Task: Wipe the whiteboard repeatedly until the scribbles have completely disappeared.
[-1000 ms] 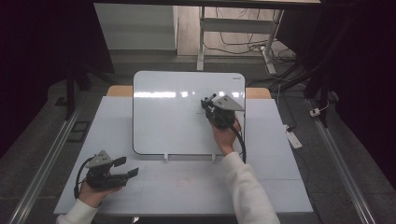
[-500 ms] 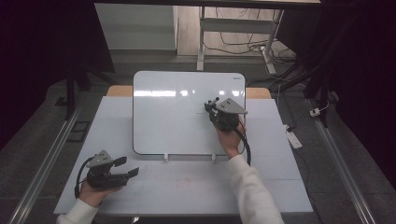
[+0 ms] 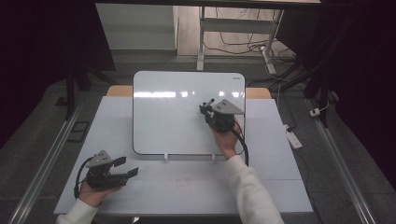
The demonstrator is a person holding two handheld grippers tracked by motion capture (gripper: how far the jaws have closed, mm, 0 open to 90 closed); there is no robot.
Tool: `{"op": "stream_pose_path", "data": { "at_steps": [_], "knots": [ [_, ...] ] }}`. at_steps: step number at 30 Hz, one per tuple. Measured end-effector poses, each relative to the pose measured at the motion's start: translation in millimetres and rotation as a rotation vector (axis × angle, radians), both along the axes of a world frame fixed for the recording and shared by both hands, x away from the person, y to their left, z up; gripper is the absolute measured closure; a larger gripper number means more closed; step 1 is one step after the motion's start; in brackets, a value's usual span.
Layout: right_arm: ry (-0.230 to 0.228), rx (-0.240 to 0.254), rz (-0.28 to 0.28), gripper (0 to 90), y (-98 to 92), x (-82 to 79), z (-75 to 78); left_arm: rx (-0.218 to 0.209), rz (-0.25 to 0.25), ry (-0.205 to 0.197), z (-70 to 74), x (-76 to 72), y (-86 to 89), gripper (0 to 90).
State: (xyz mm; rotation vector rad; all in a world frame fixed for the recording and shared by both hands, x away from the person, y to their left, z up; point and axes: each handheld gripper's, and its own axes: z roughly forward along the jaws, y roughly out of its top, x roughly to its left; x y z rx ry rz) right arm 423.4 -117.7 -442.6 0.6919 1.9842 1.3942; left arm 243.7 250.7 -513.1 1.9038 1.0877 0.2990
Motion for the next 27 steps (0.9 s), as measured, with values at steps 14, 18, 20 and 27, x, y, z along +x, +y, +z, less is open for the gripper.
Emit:
{"op": "stream_pose_path", "data": {
  "at_steps": [14,18,20,27],
  "knots": [
    [0.006,0.109,-0.071,78.3,-8.4,2.0,-2.5,0.001,-0.001,-0.009,1.5,-2.7,-0.8,27.8],
    [0.0,0.037,-0.007,78.3,5.7,-5.5,-8.0,0.001,-0.003,-0.001,0.0,-0.2,-0.9,27.8],
    [-0.01,0.011,0.01,78.3,9.2,-8.0,-9.8,0.003,-0.005,-0.002,-0.1,-0.6,-1.2,27.9],
    [-0.017,0.017,-0.05,78.3,-4.0,-6.7,-5.5,0.002,-0.003,-0.004,0.5,-1.3,-0.7,27.8]
  ]
}}
